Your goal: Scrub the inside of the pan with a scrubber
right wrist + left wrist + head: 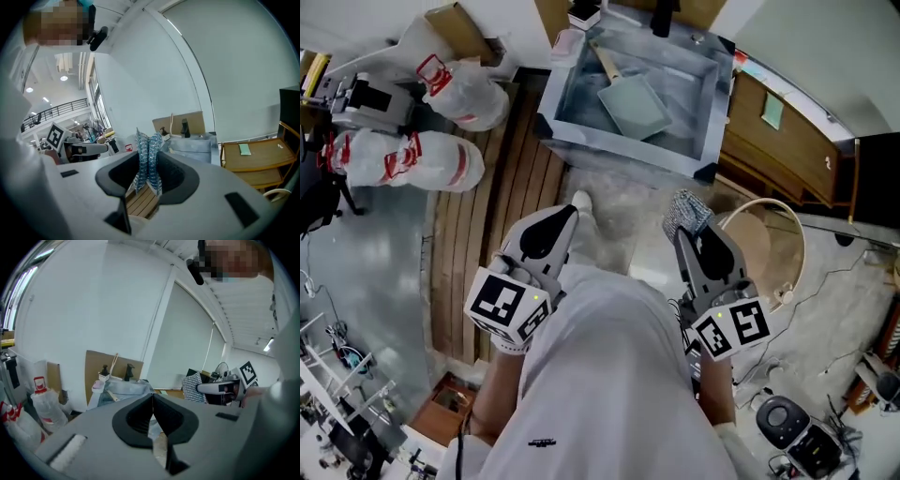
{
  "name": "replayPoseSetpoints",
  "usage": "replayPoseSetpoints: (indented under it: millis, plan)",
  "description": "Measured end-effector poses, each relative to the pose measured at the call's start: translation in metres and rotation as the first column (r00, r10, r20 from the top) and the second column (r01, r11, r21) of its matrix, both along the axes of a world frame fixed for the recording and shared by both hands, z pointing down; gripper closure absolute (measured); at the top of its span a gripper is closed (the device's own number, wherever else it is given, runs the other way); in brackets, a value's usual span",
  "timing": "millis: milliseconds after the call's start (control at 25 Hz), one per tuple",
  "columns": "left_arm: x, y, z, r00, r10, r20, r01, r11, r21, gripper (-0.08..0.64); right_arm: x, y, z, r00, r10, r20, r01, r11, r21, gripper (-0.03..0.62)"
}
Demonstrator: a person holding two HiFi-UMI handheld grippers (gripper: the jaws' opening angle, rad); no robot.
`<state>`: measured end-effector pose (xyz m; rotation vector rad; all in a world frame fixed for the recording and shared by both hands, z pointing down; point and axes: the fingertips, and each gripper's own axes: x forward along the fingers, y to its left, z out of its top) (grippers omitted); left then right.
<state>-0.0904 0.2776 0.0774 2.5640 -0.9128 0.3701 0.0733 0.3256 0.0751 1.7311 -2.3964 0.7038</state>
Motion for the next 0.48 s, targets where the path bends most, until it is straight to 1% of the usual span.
replayPoseSetpoints:
  millis: [120, 240, 360, 480]
  plan:
    - [-0.011, -0.071, 0.000, 1.000, 0.025, -0.002, -0.025, 1.000, -0.018, 0.554, -0.012, -0.066, -0.002, 1.000, 0.009, -0.011, -0.010, 1.000, -0.021, 0.477]
    - [-0.018, -0.130, -0.001, 0.999, 0.041, -0.013, -0.041, 0.999, -0.022, 0.554, -0.021, -0.119, -0.011, 0.998, 0.011, -0.054, -0.012, 1.000, -0.017, 0.476]
    - [-0.022, -0.169, -0.002, 0.999, 0.041, -0.016, -0.041, 0.999, -0.028, 0.554, -0.024, -0.155, -0.015, 0.997, 0.015, -0.074, -0.017, 1.000, -0.021, 0.476]
    - [-0.019, -0.192, -0.002, 0.999, 0.025, -0.020, -0.026, 0.999, -0.041, 0.554, -0.017, -0.178, -0.016, 0.997, 0.014, -0.080, -0.016, 0.999, -0.029, 0.474]
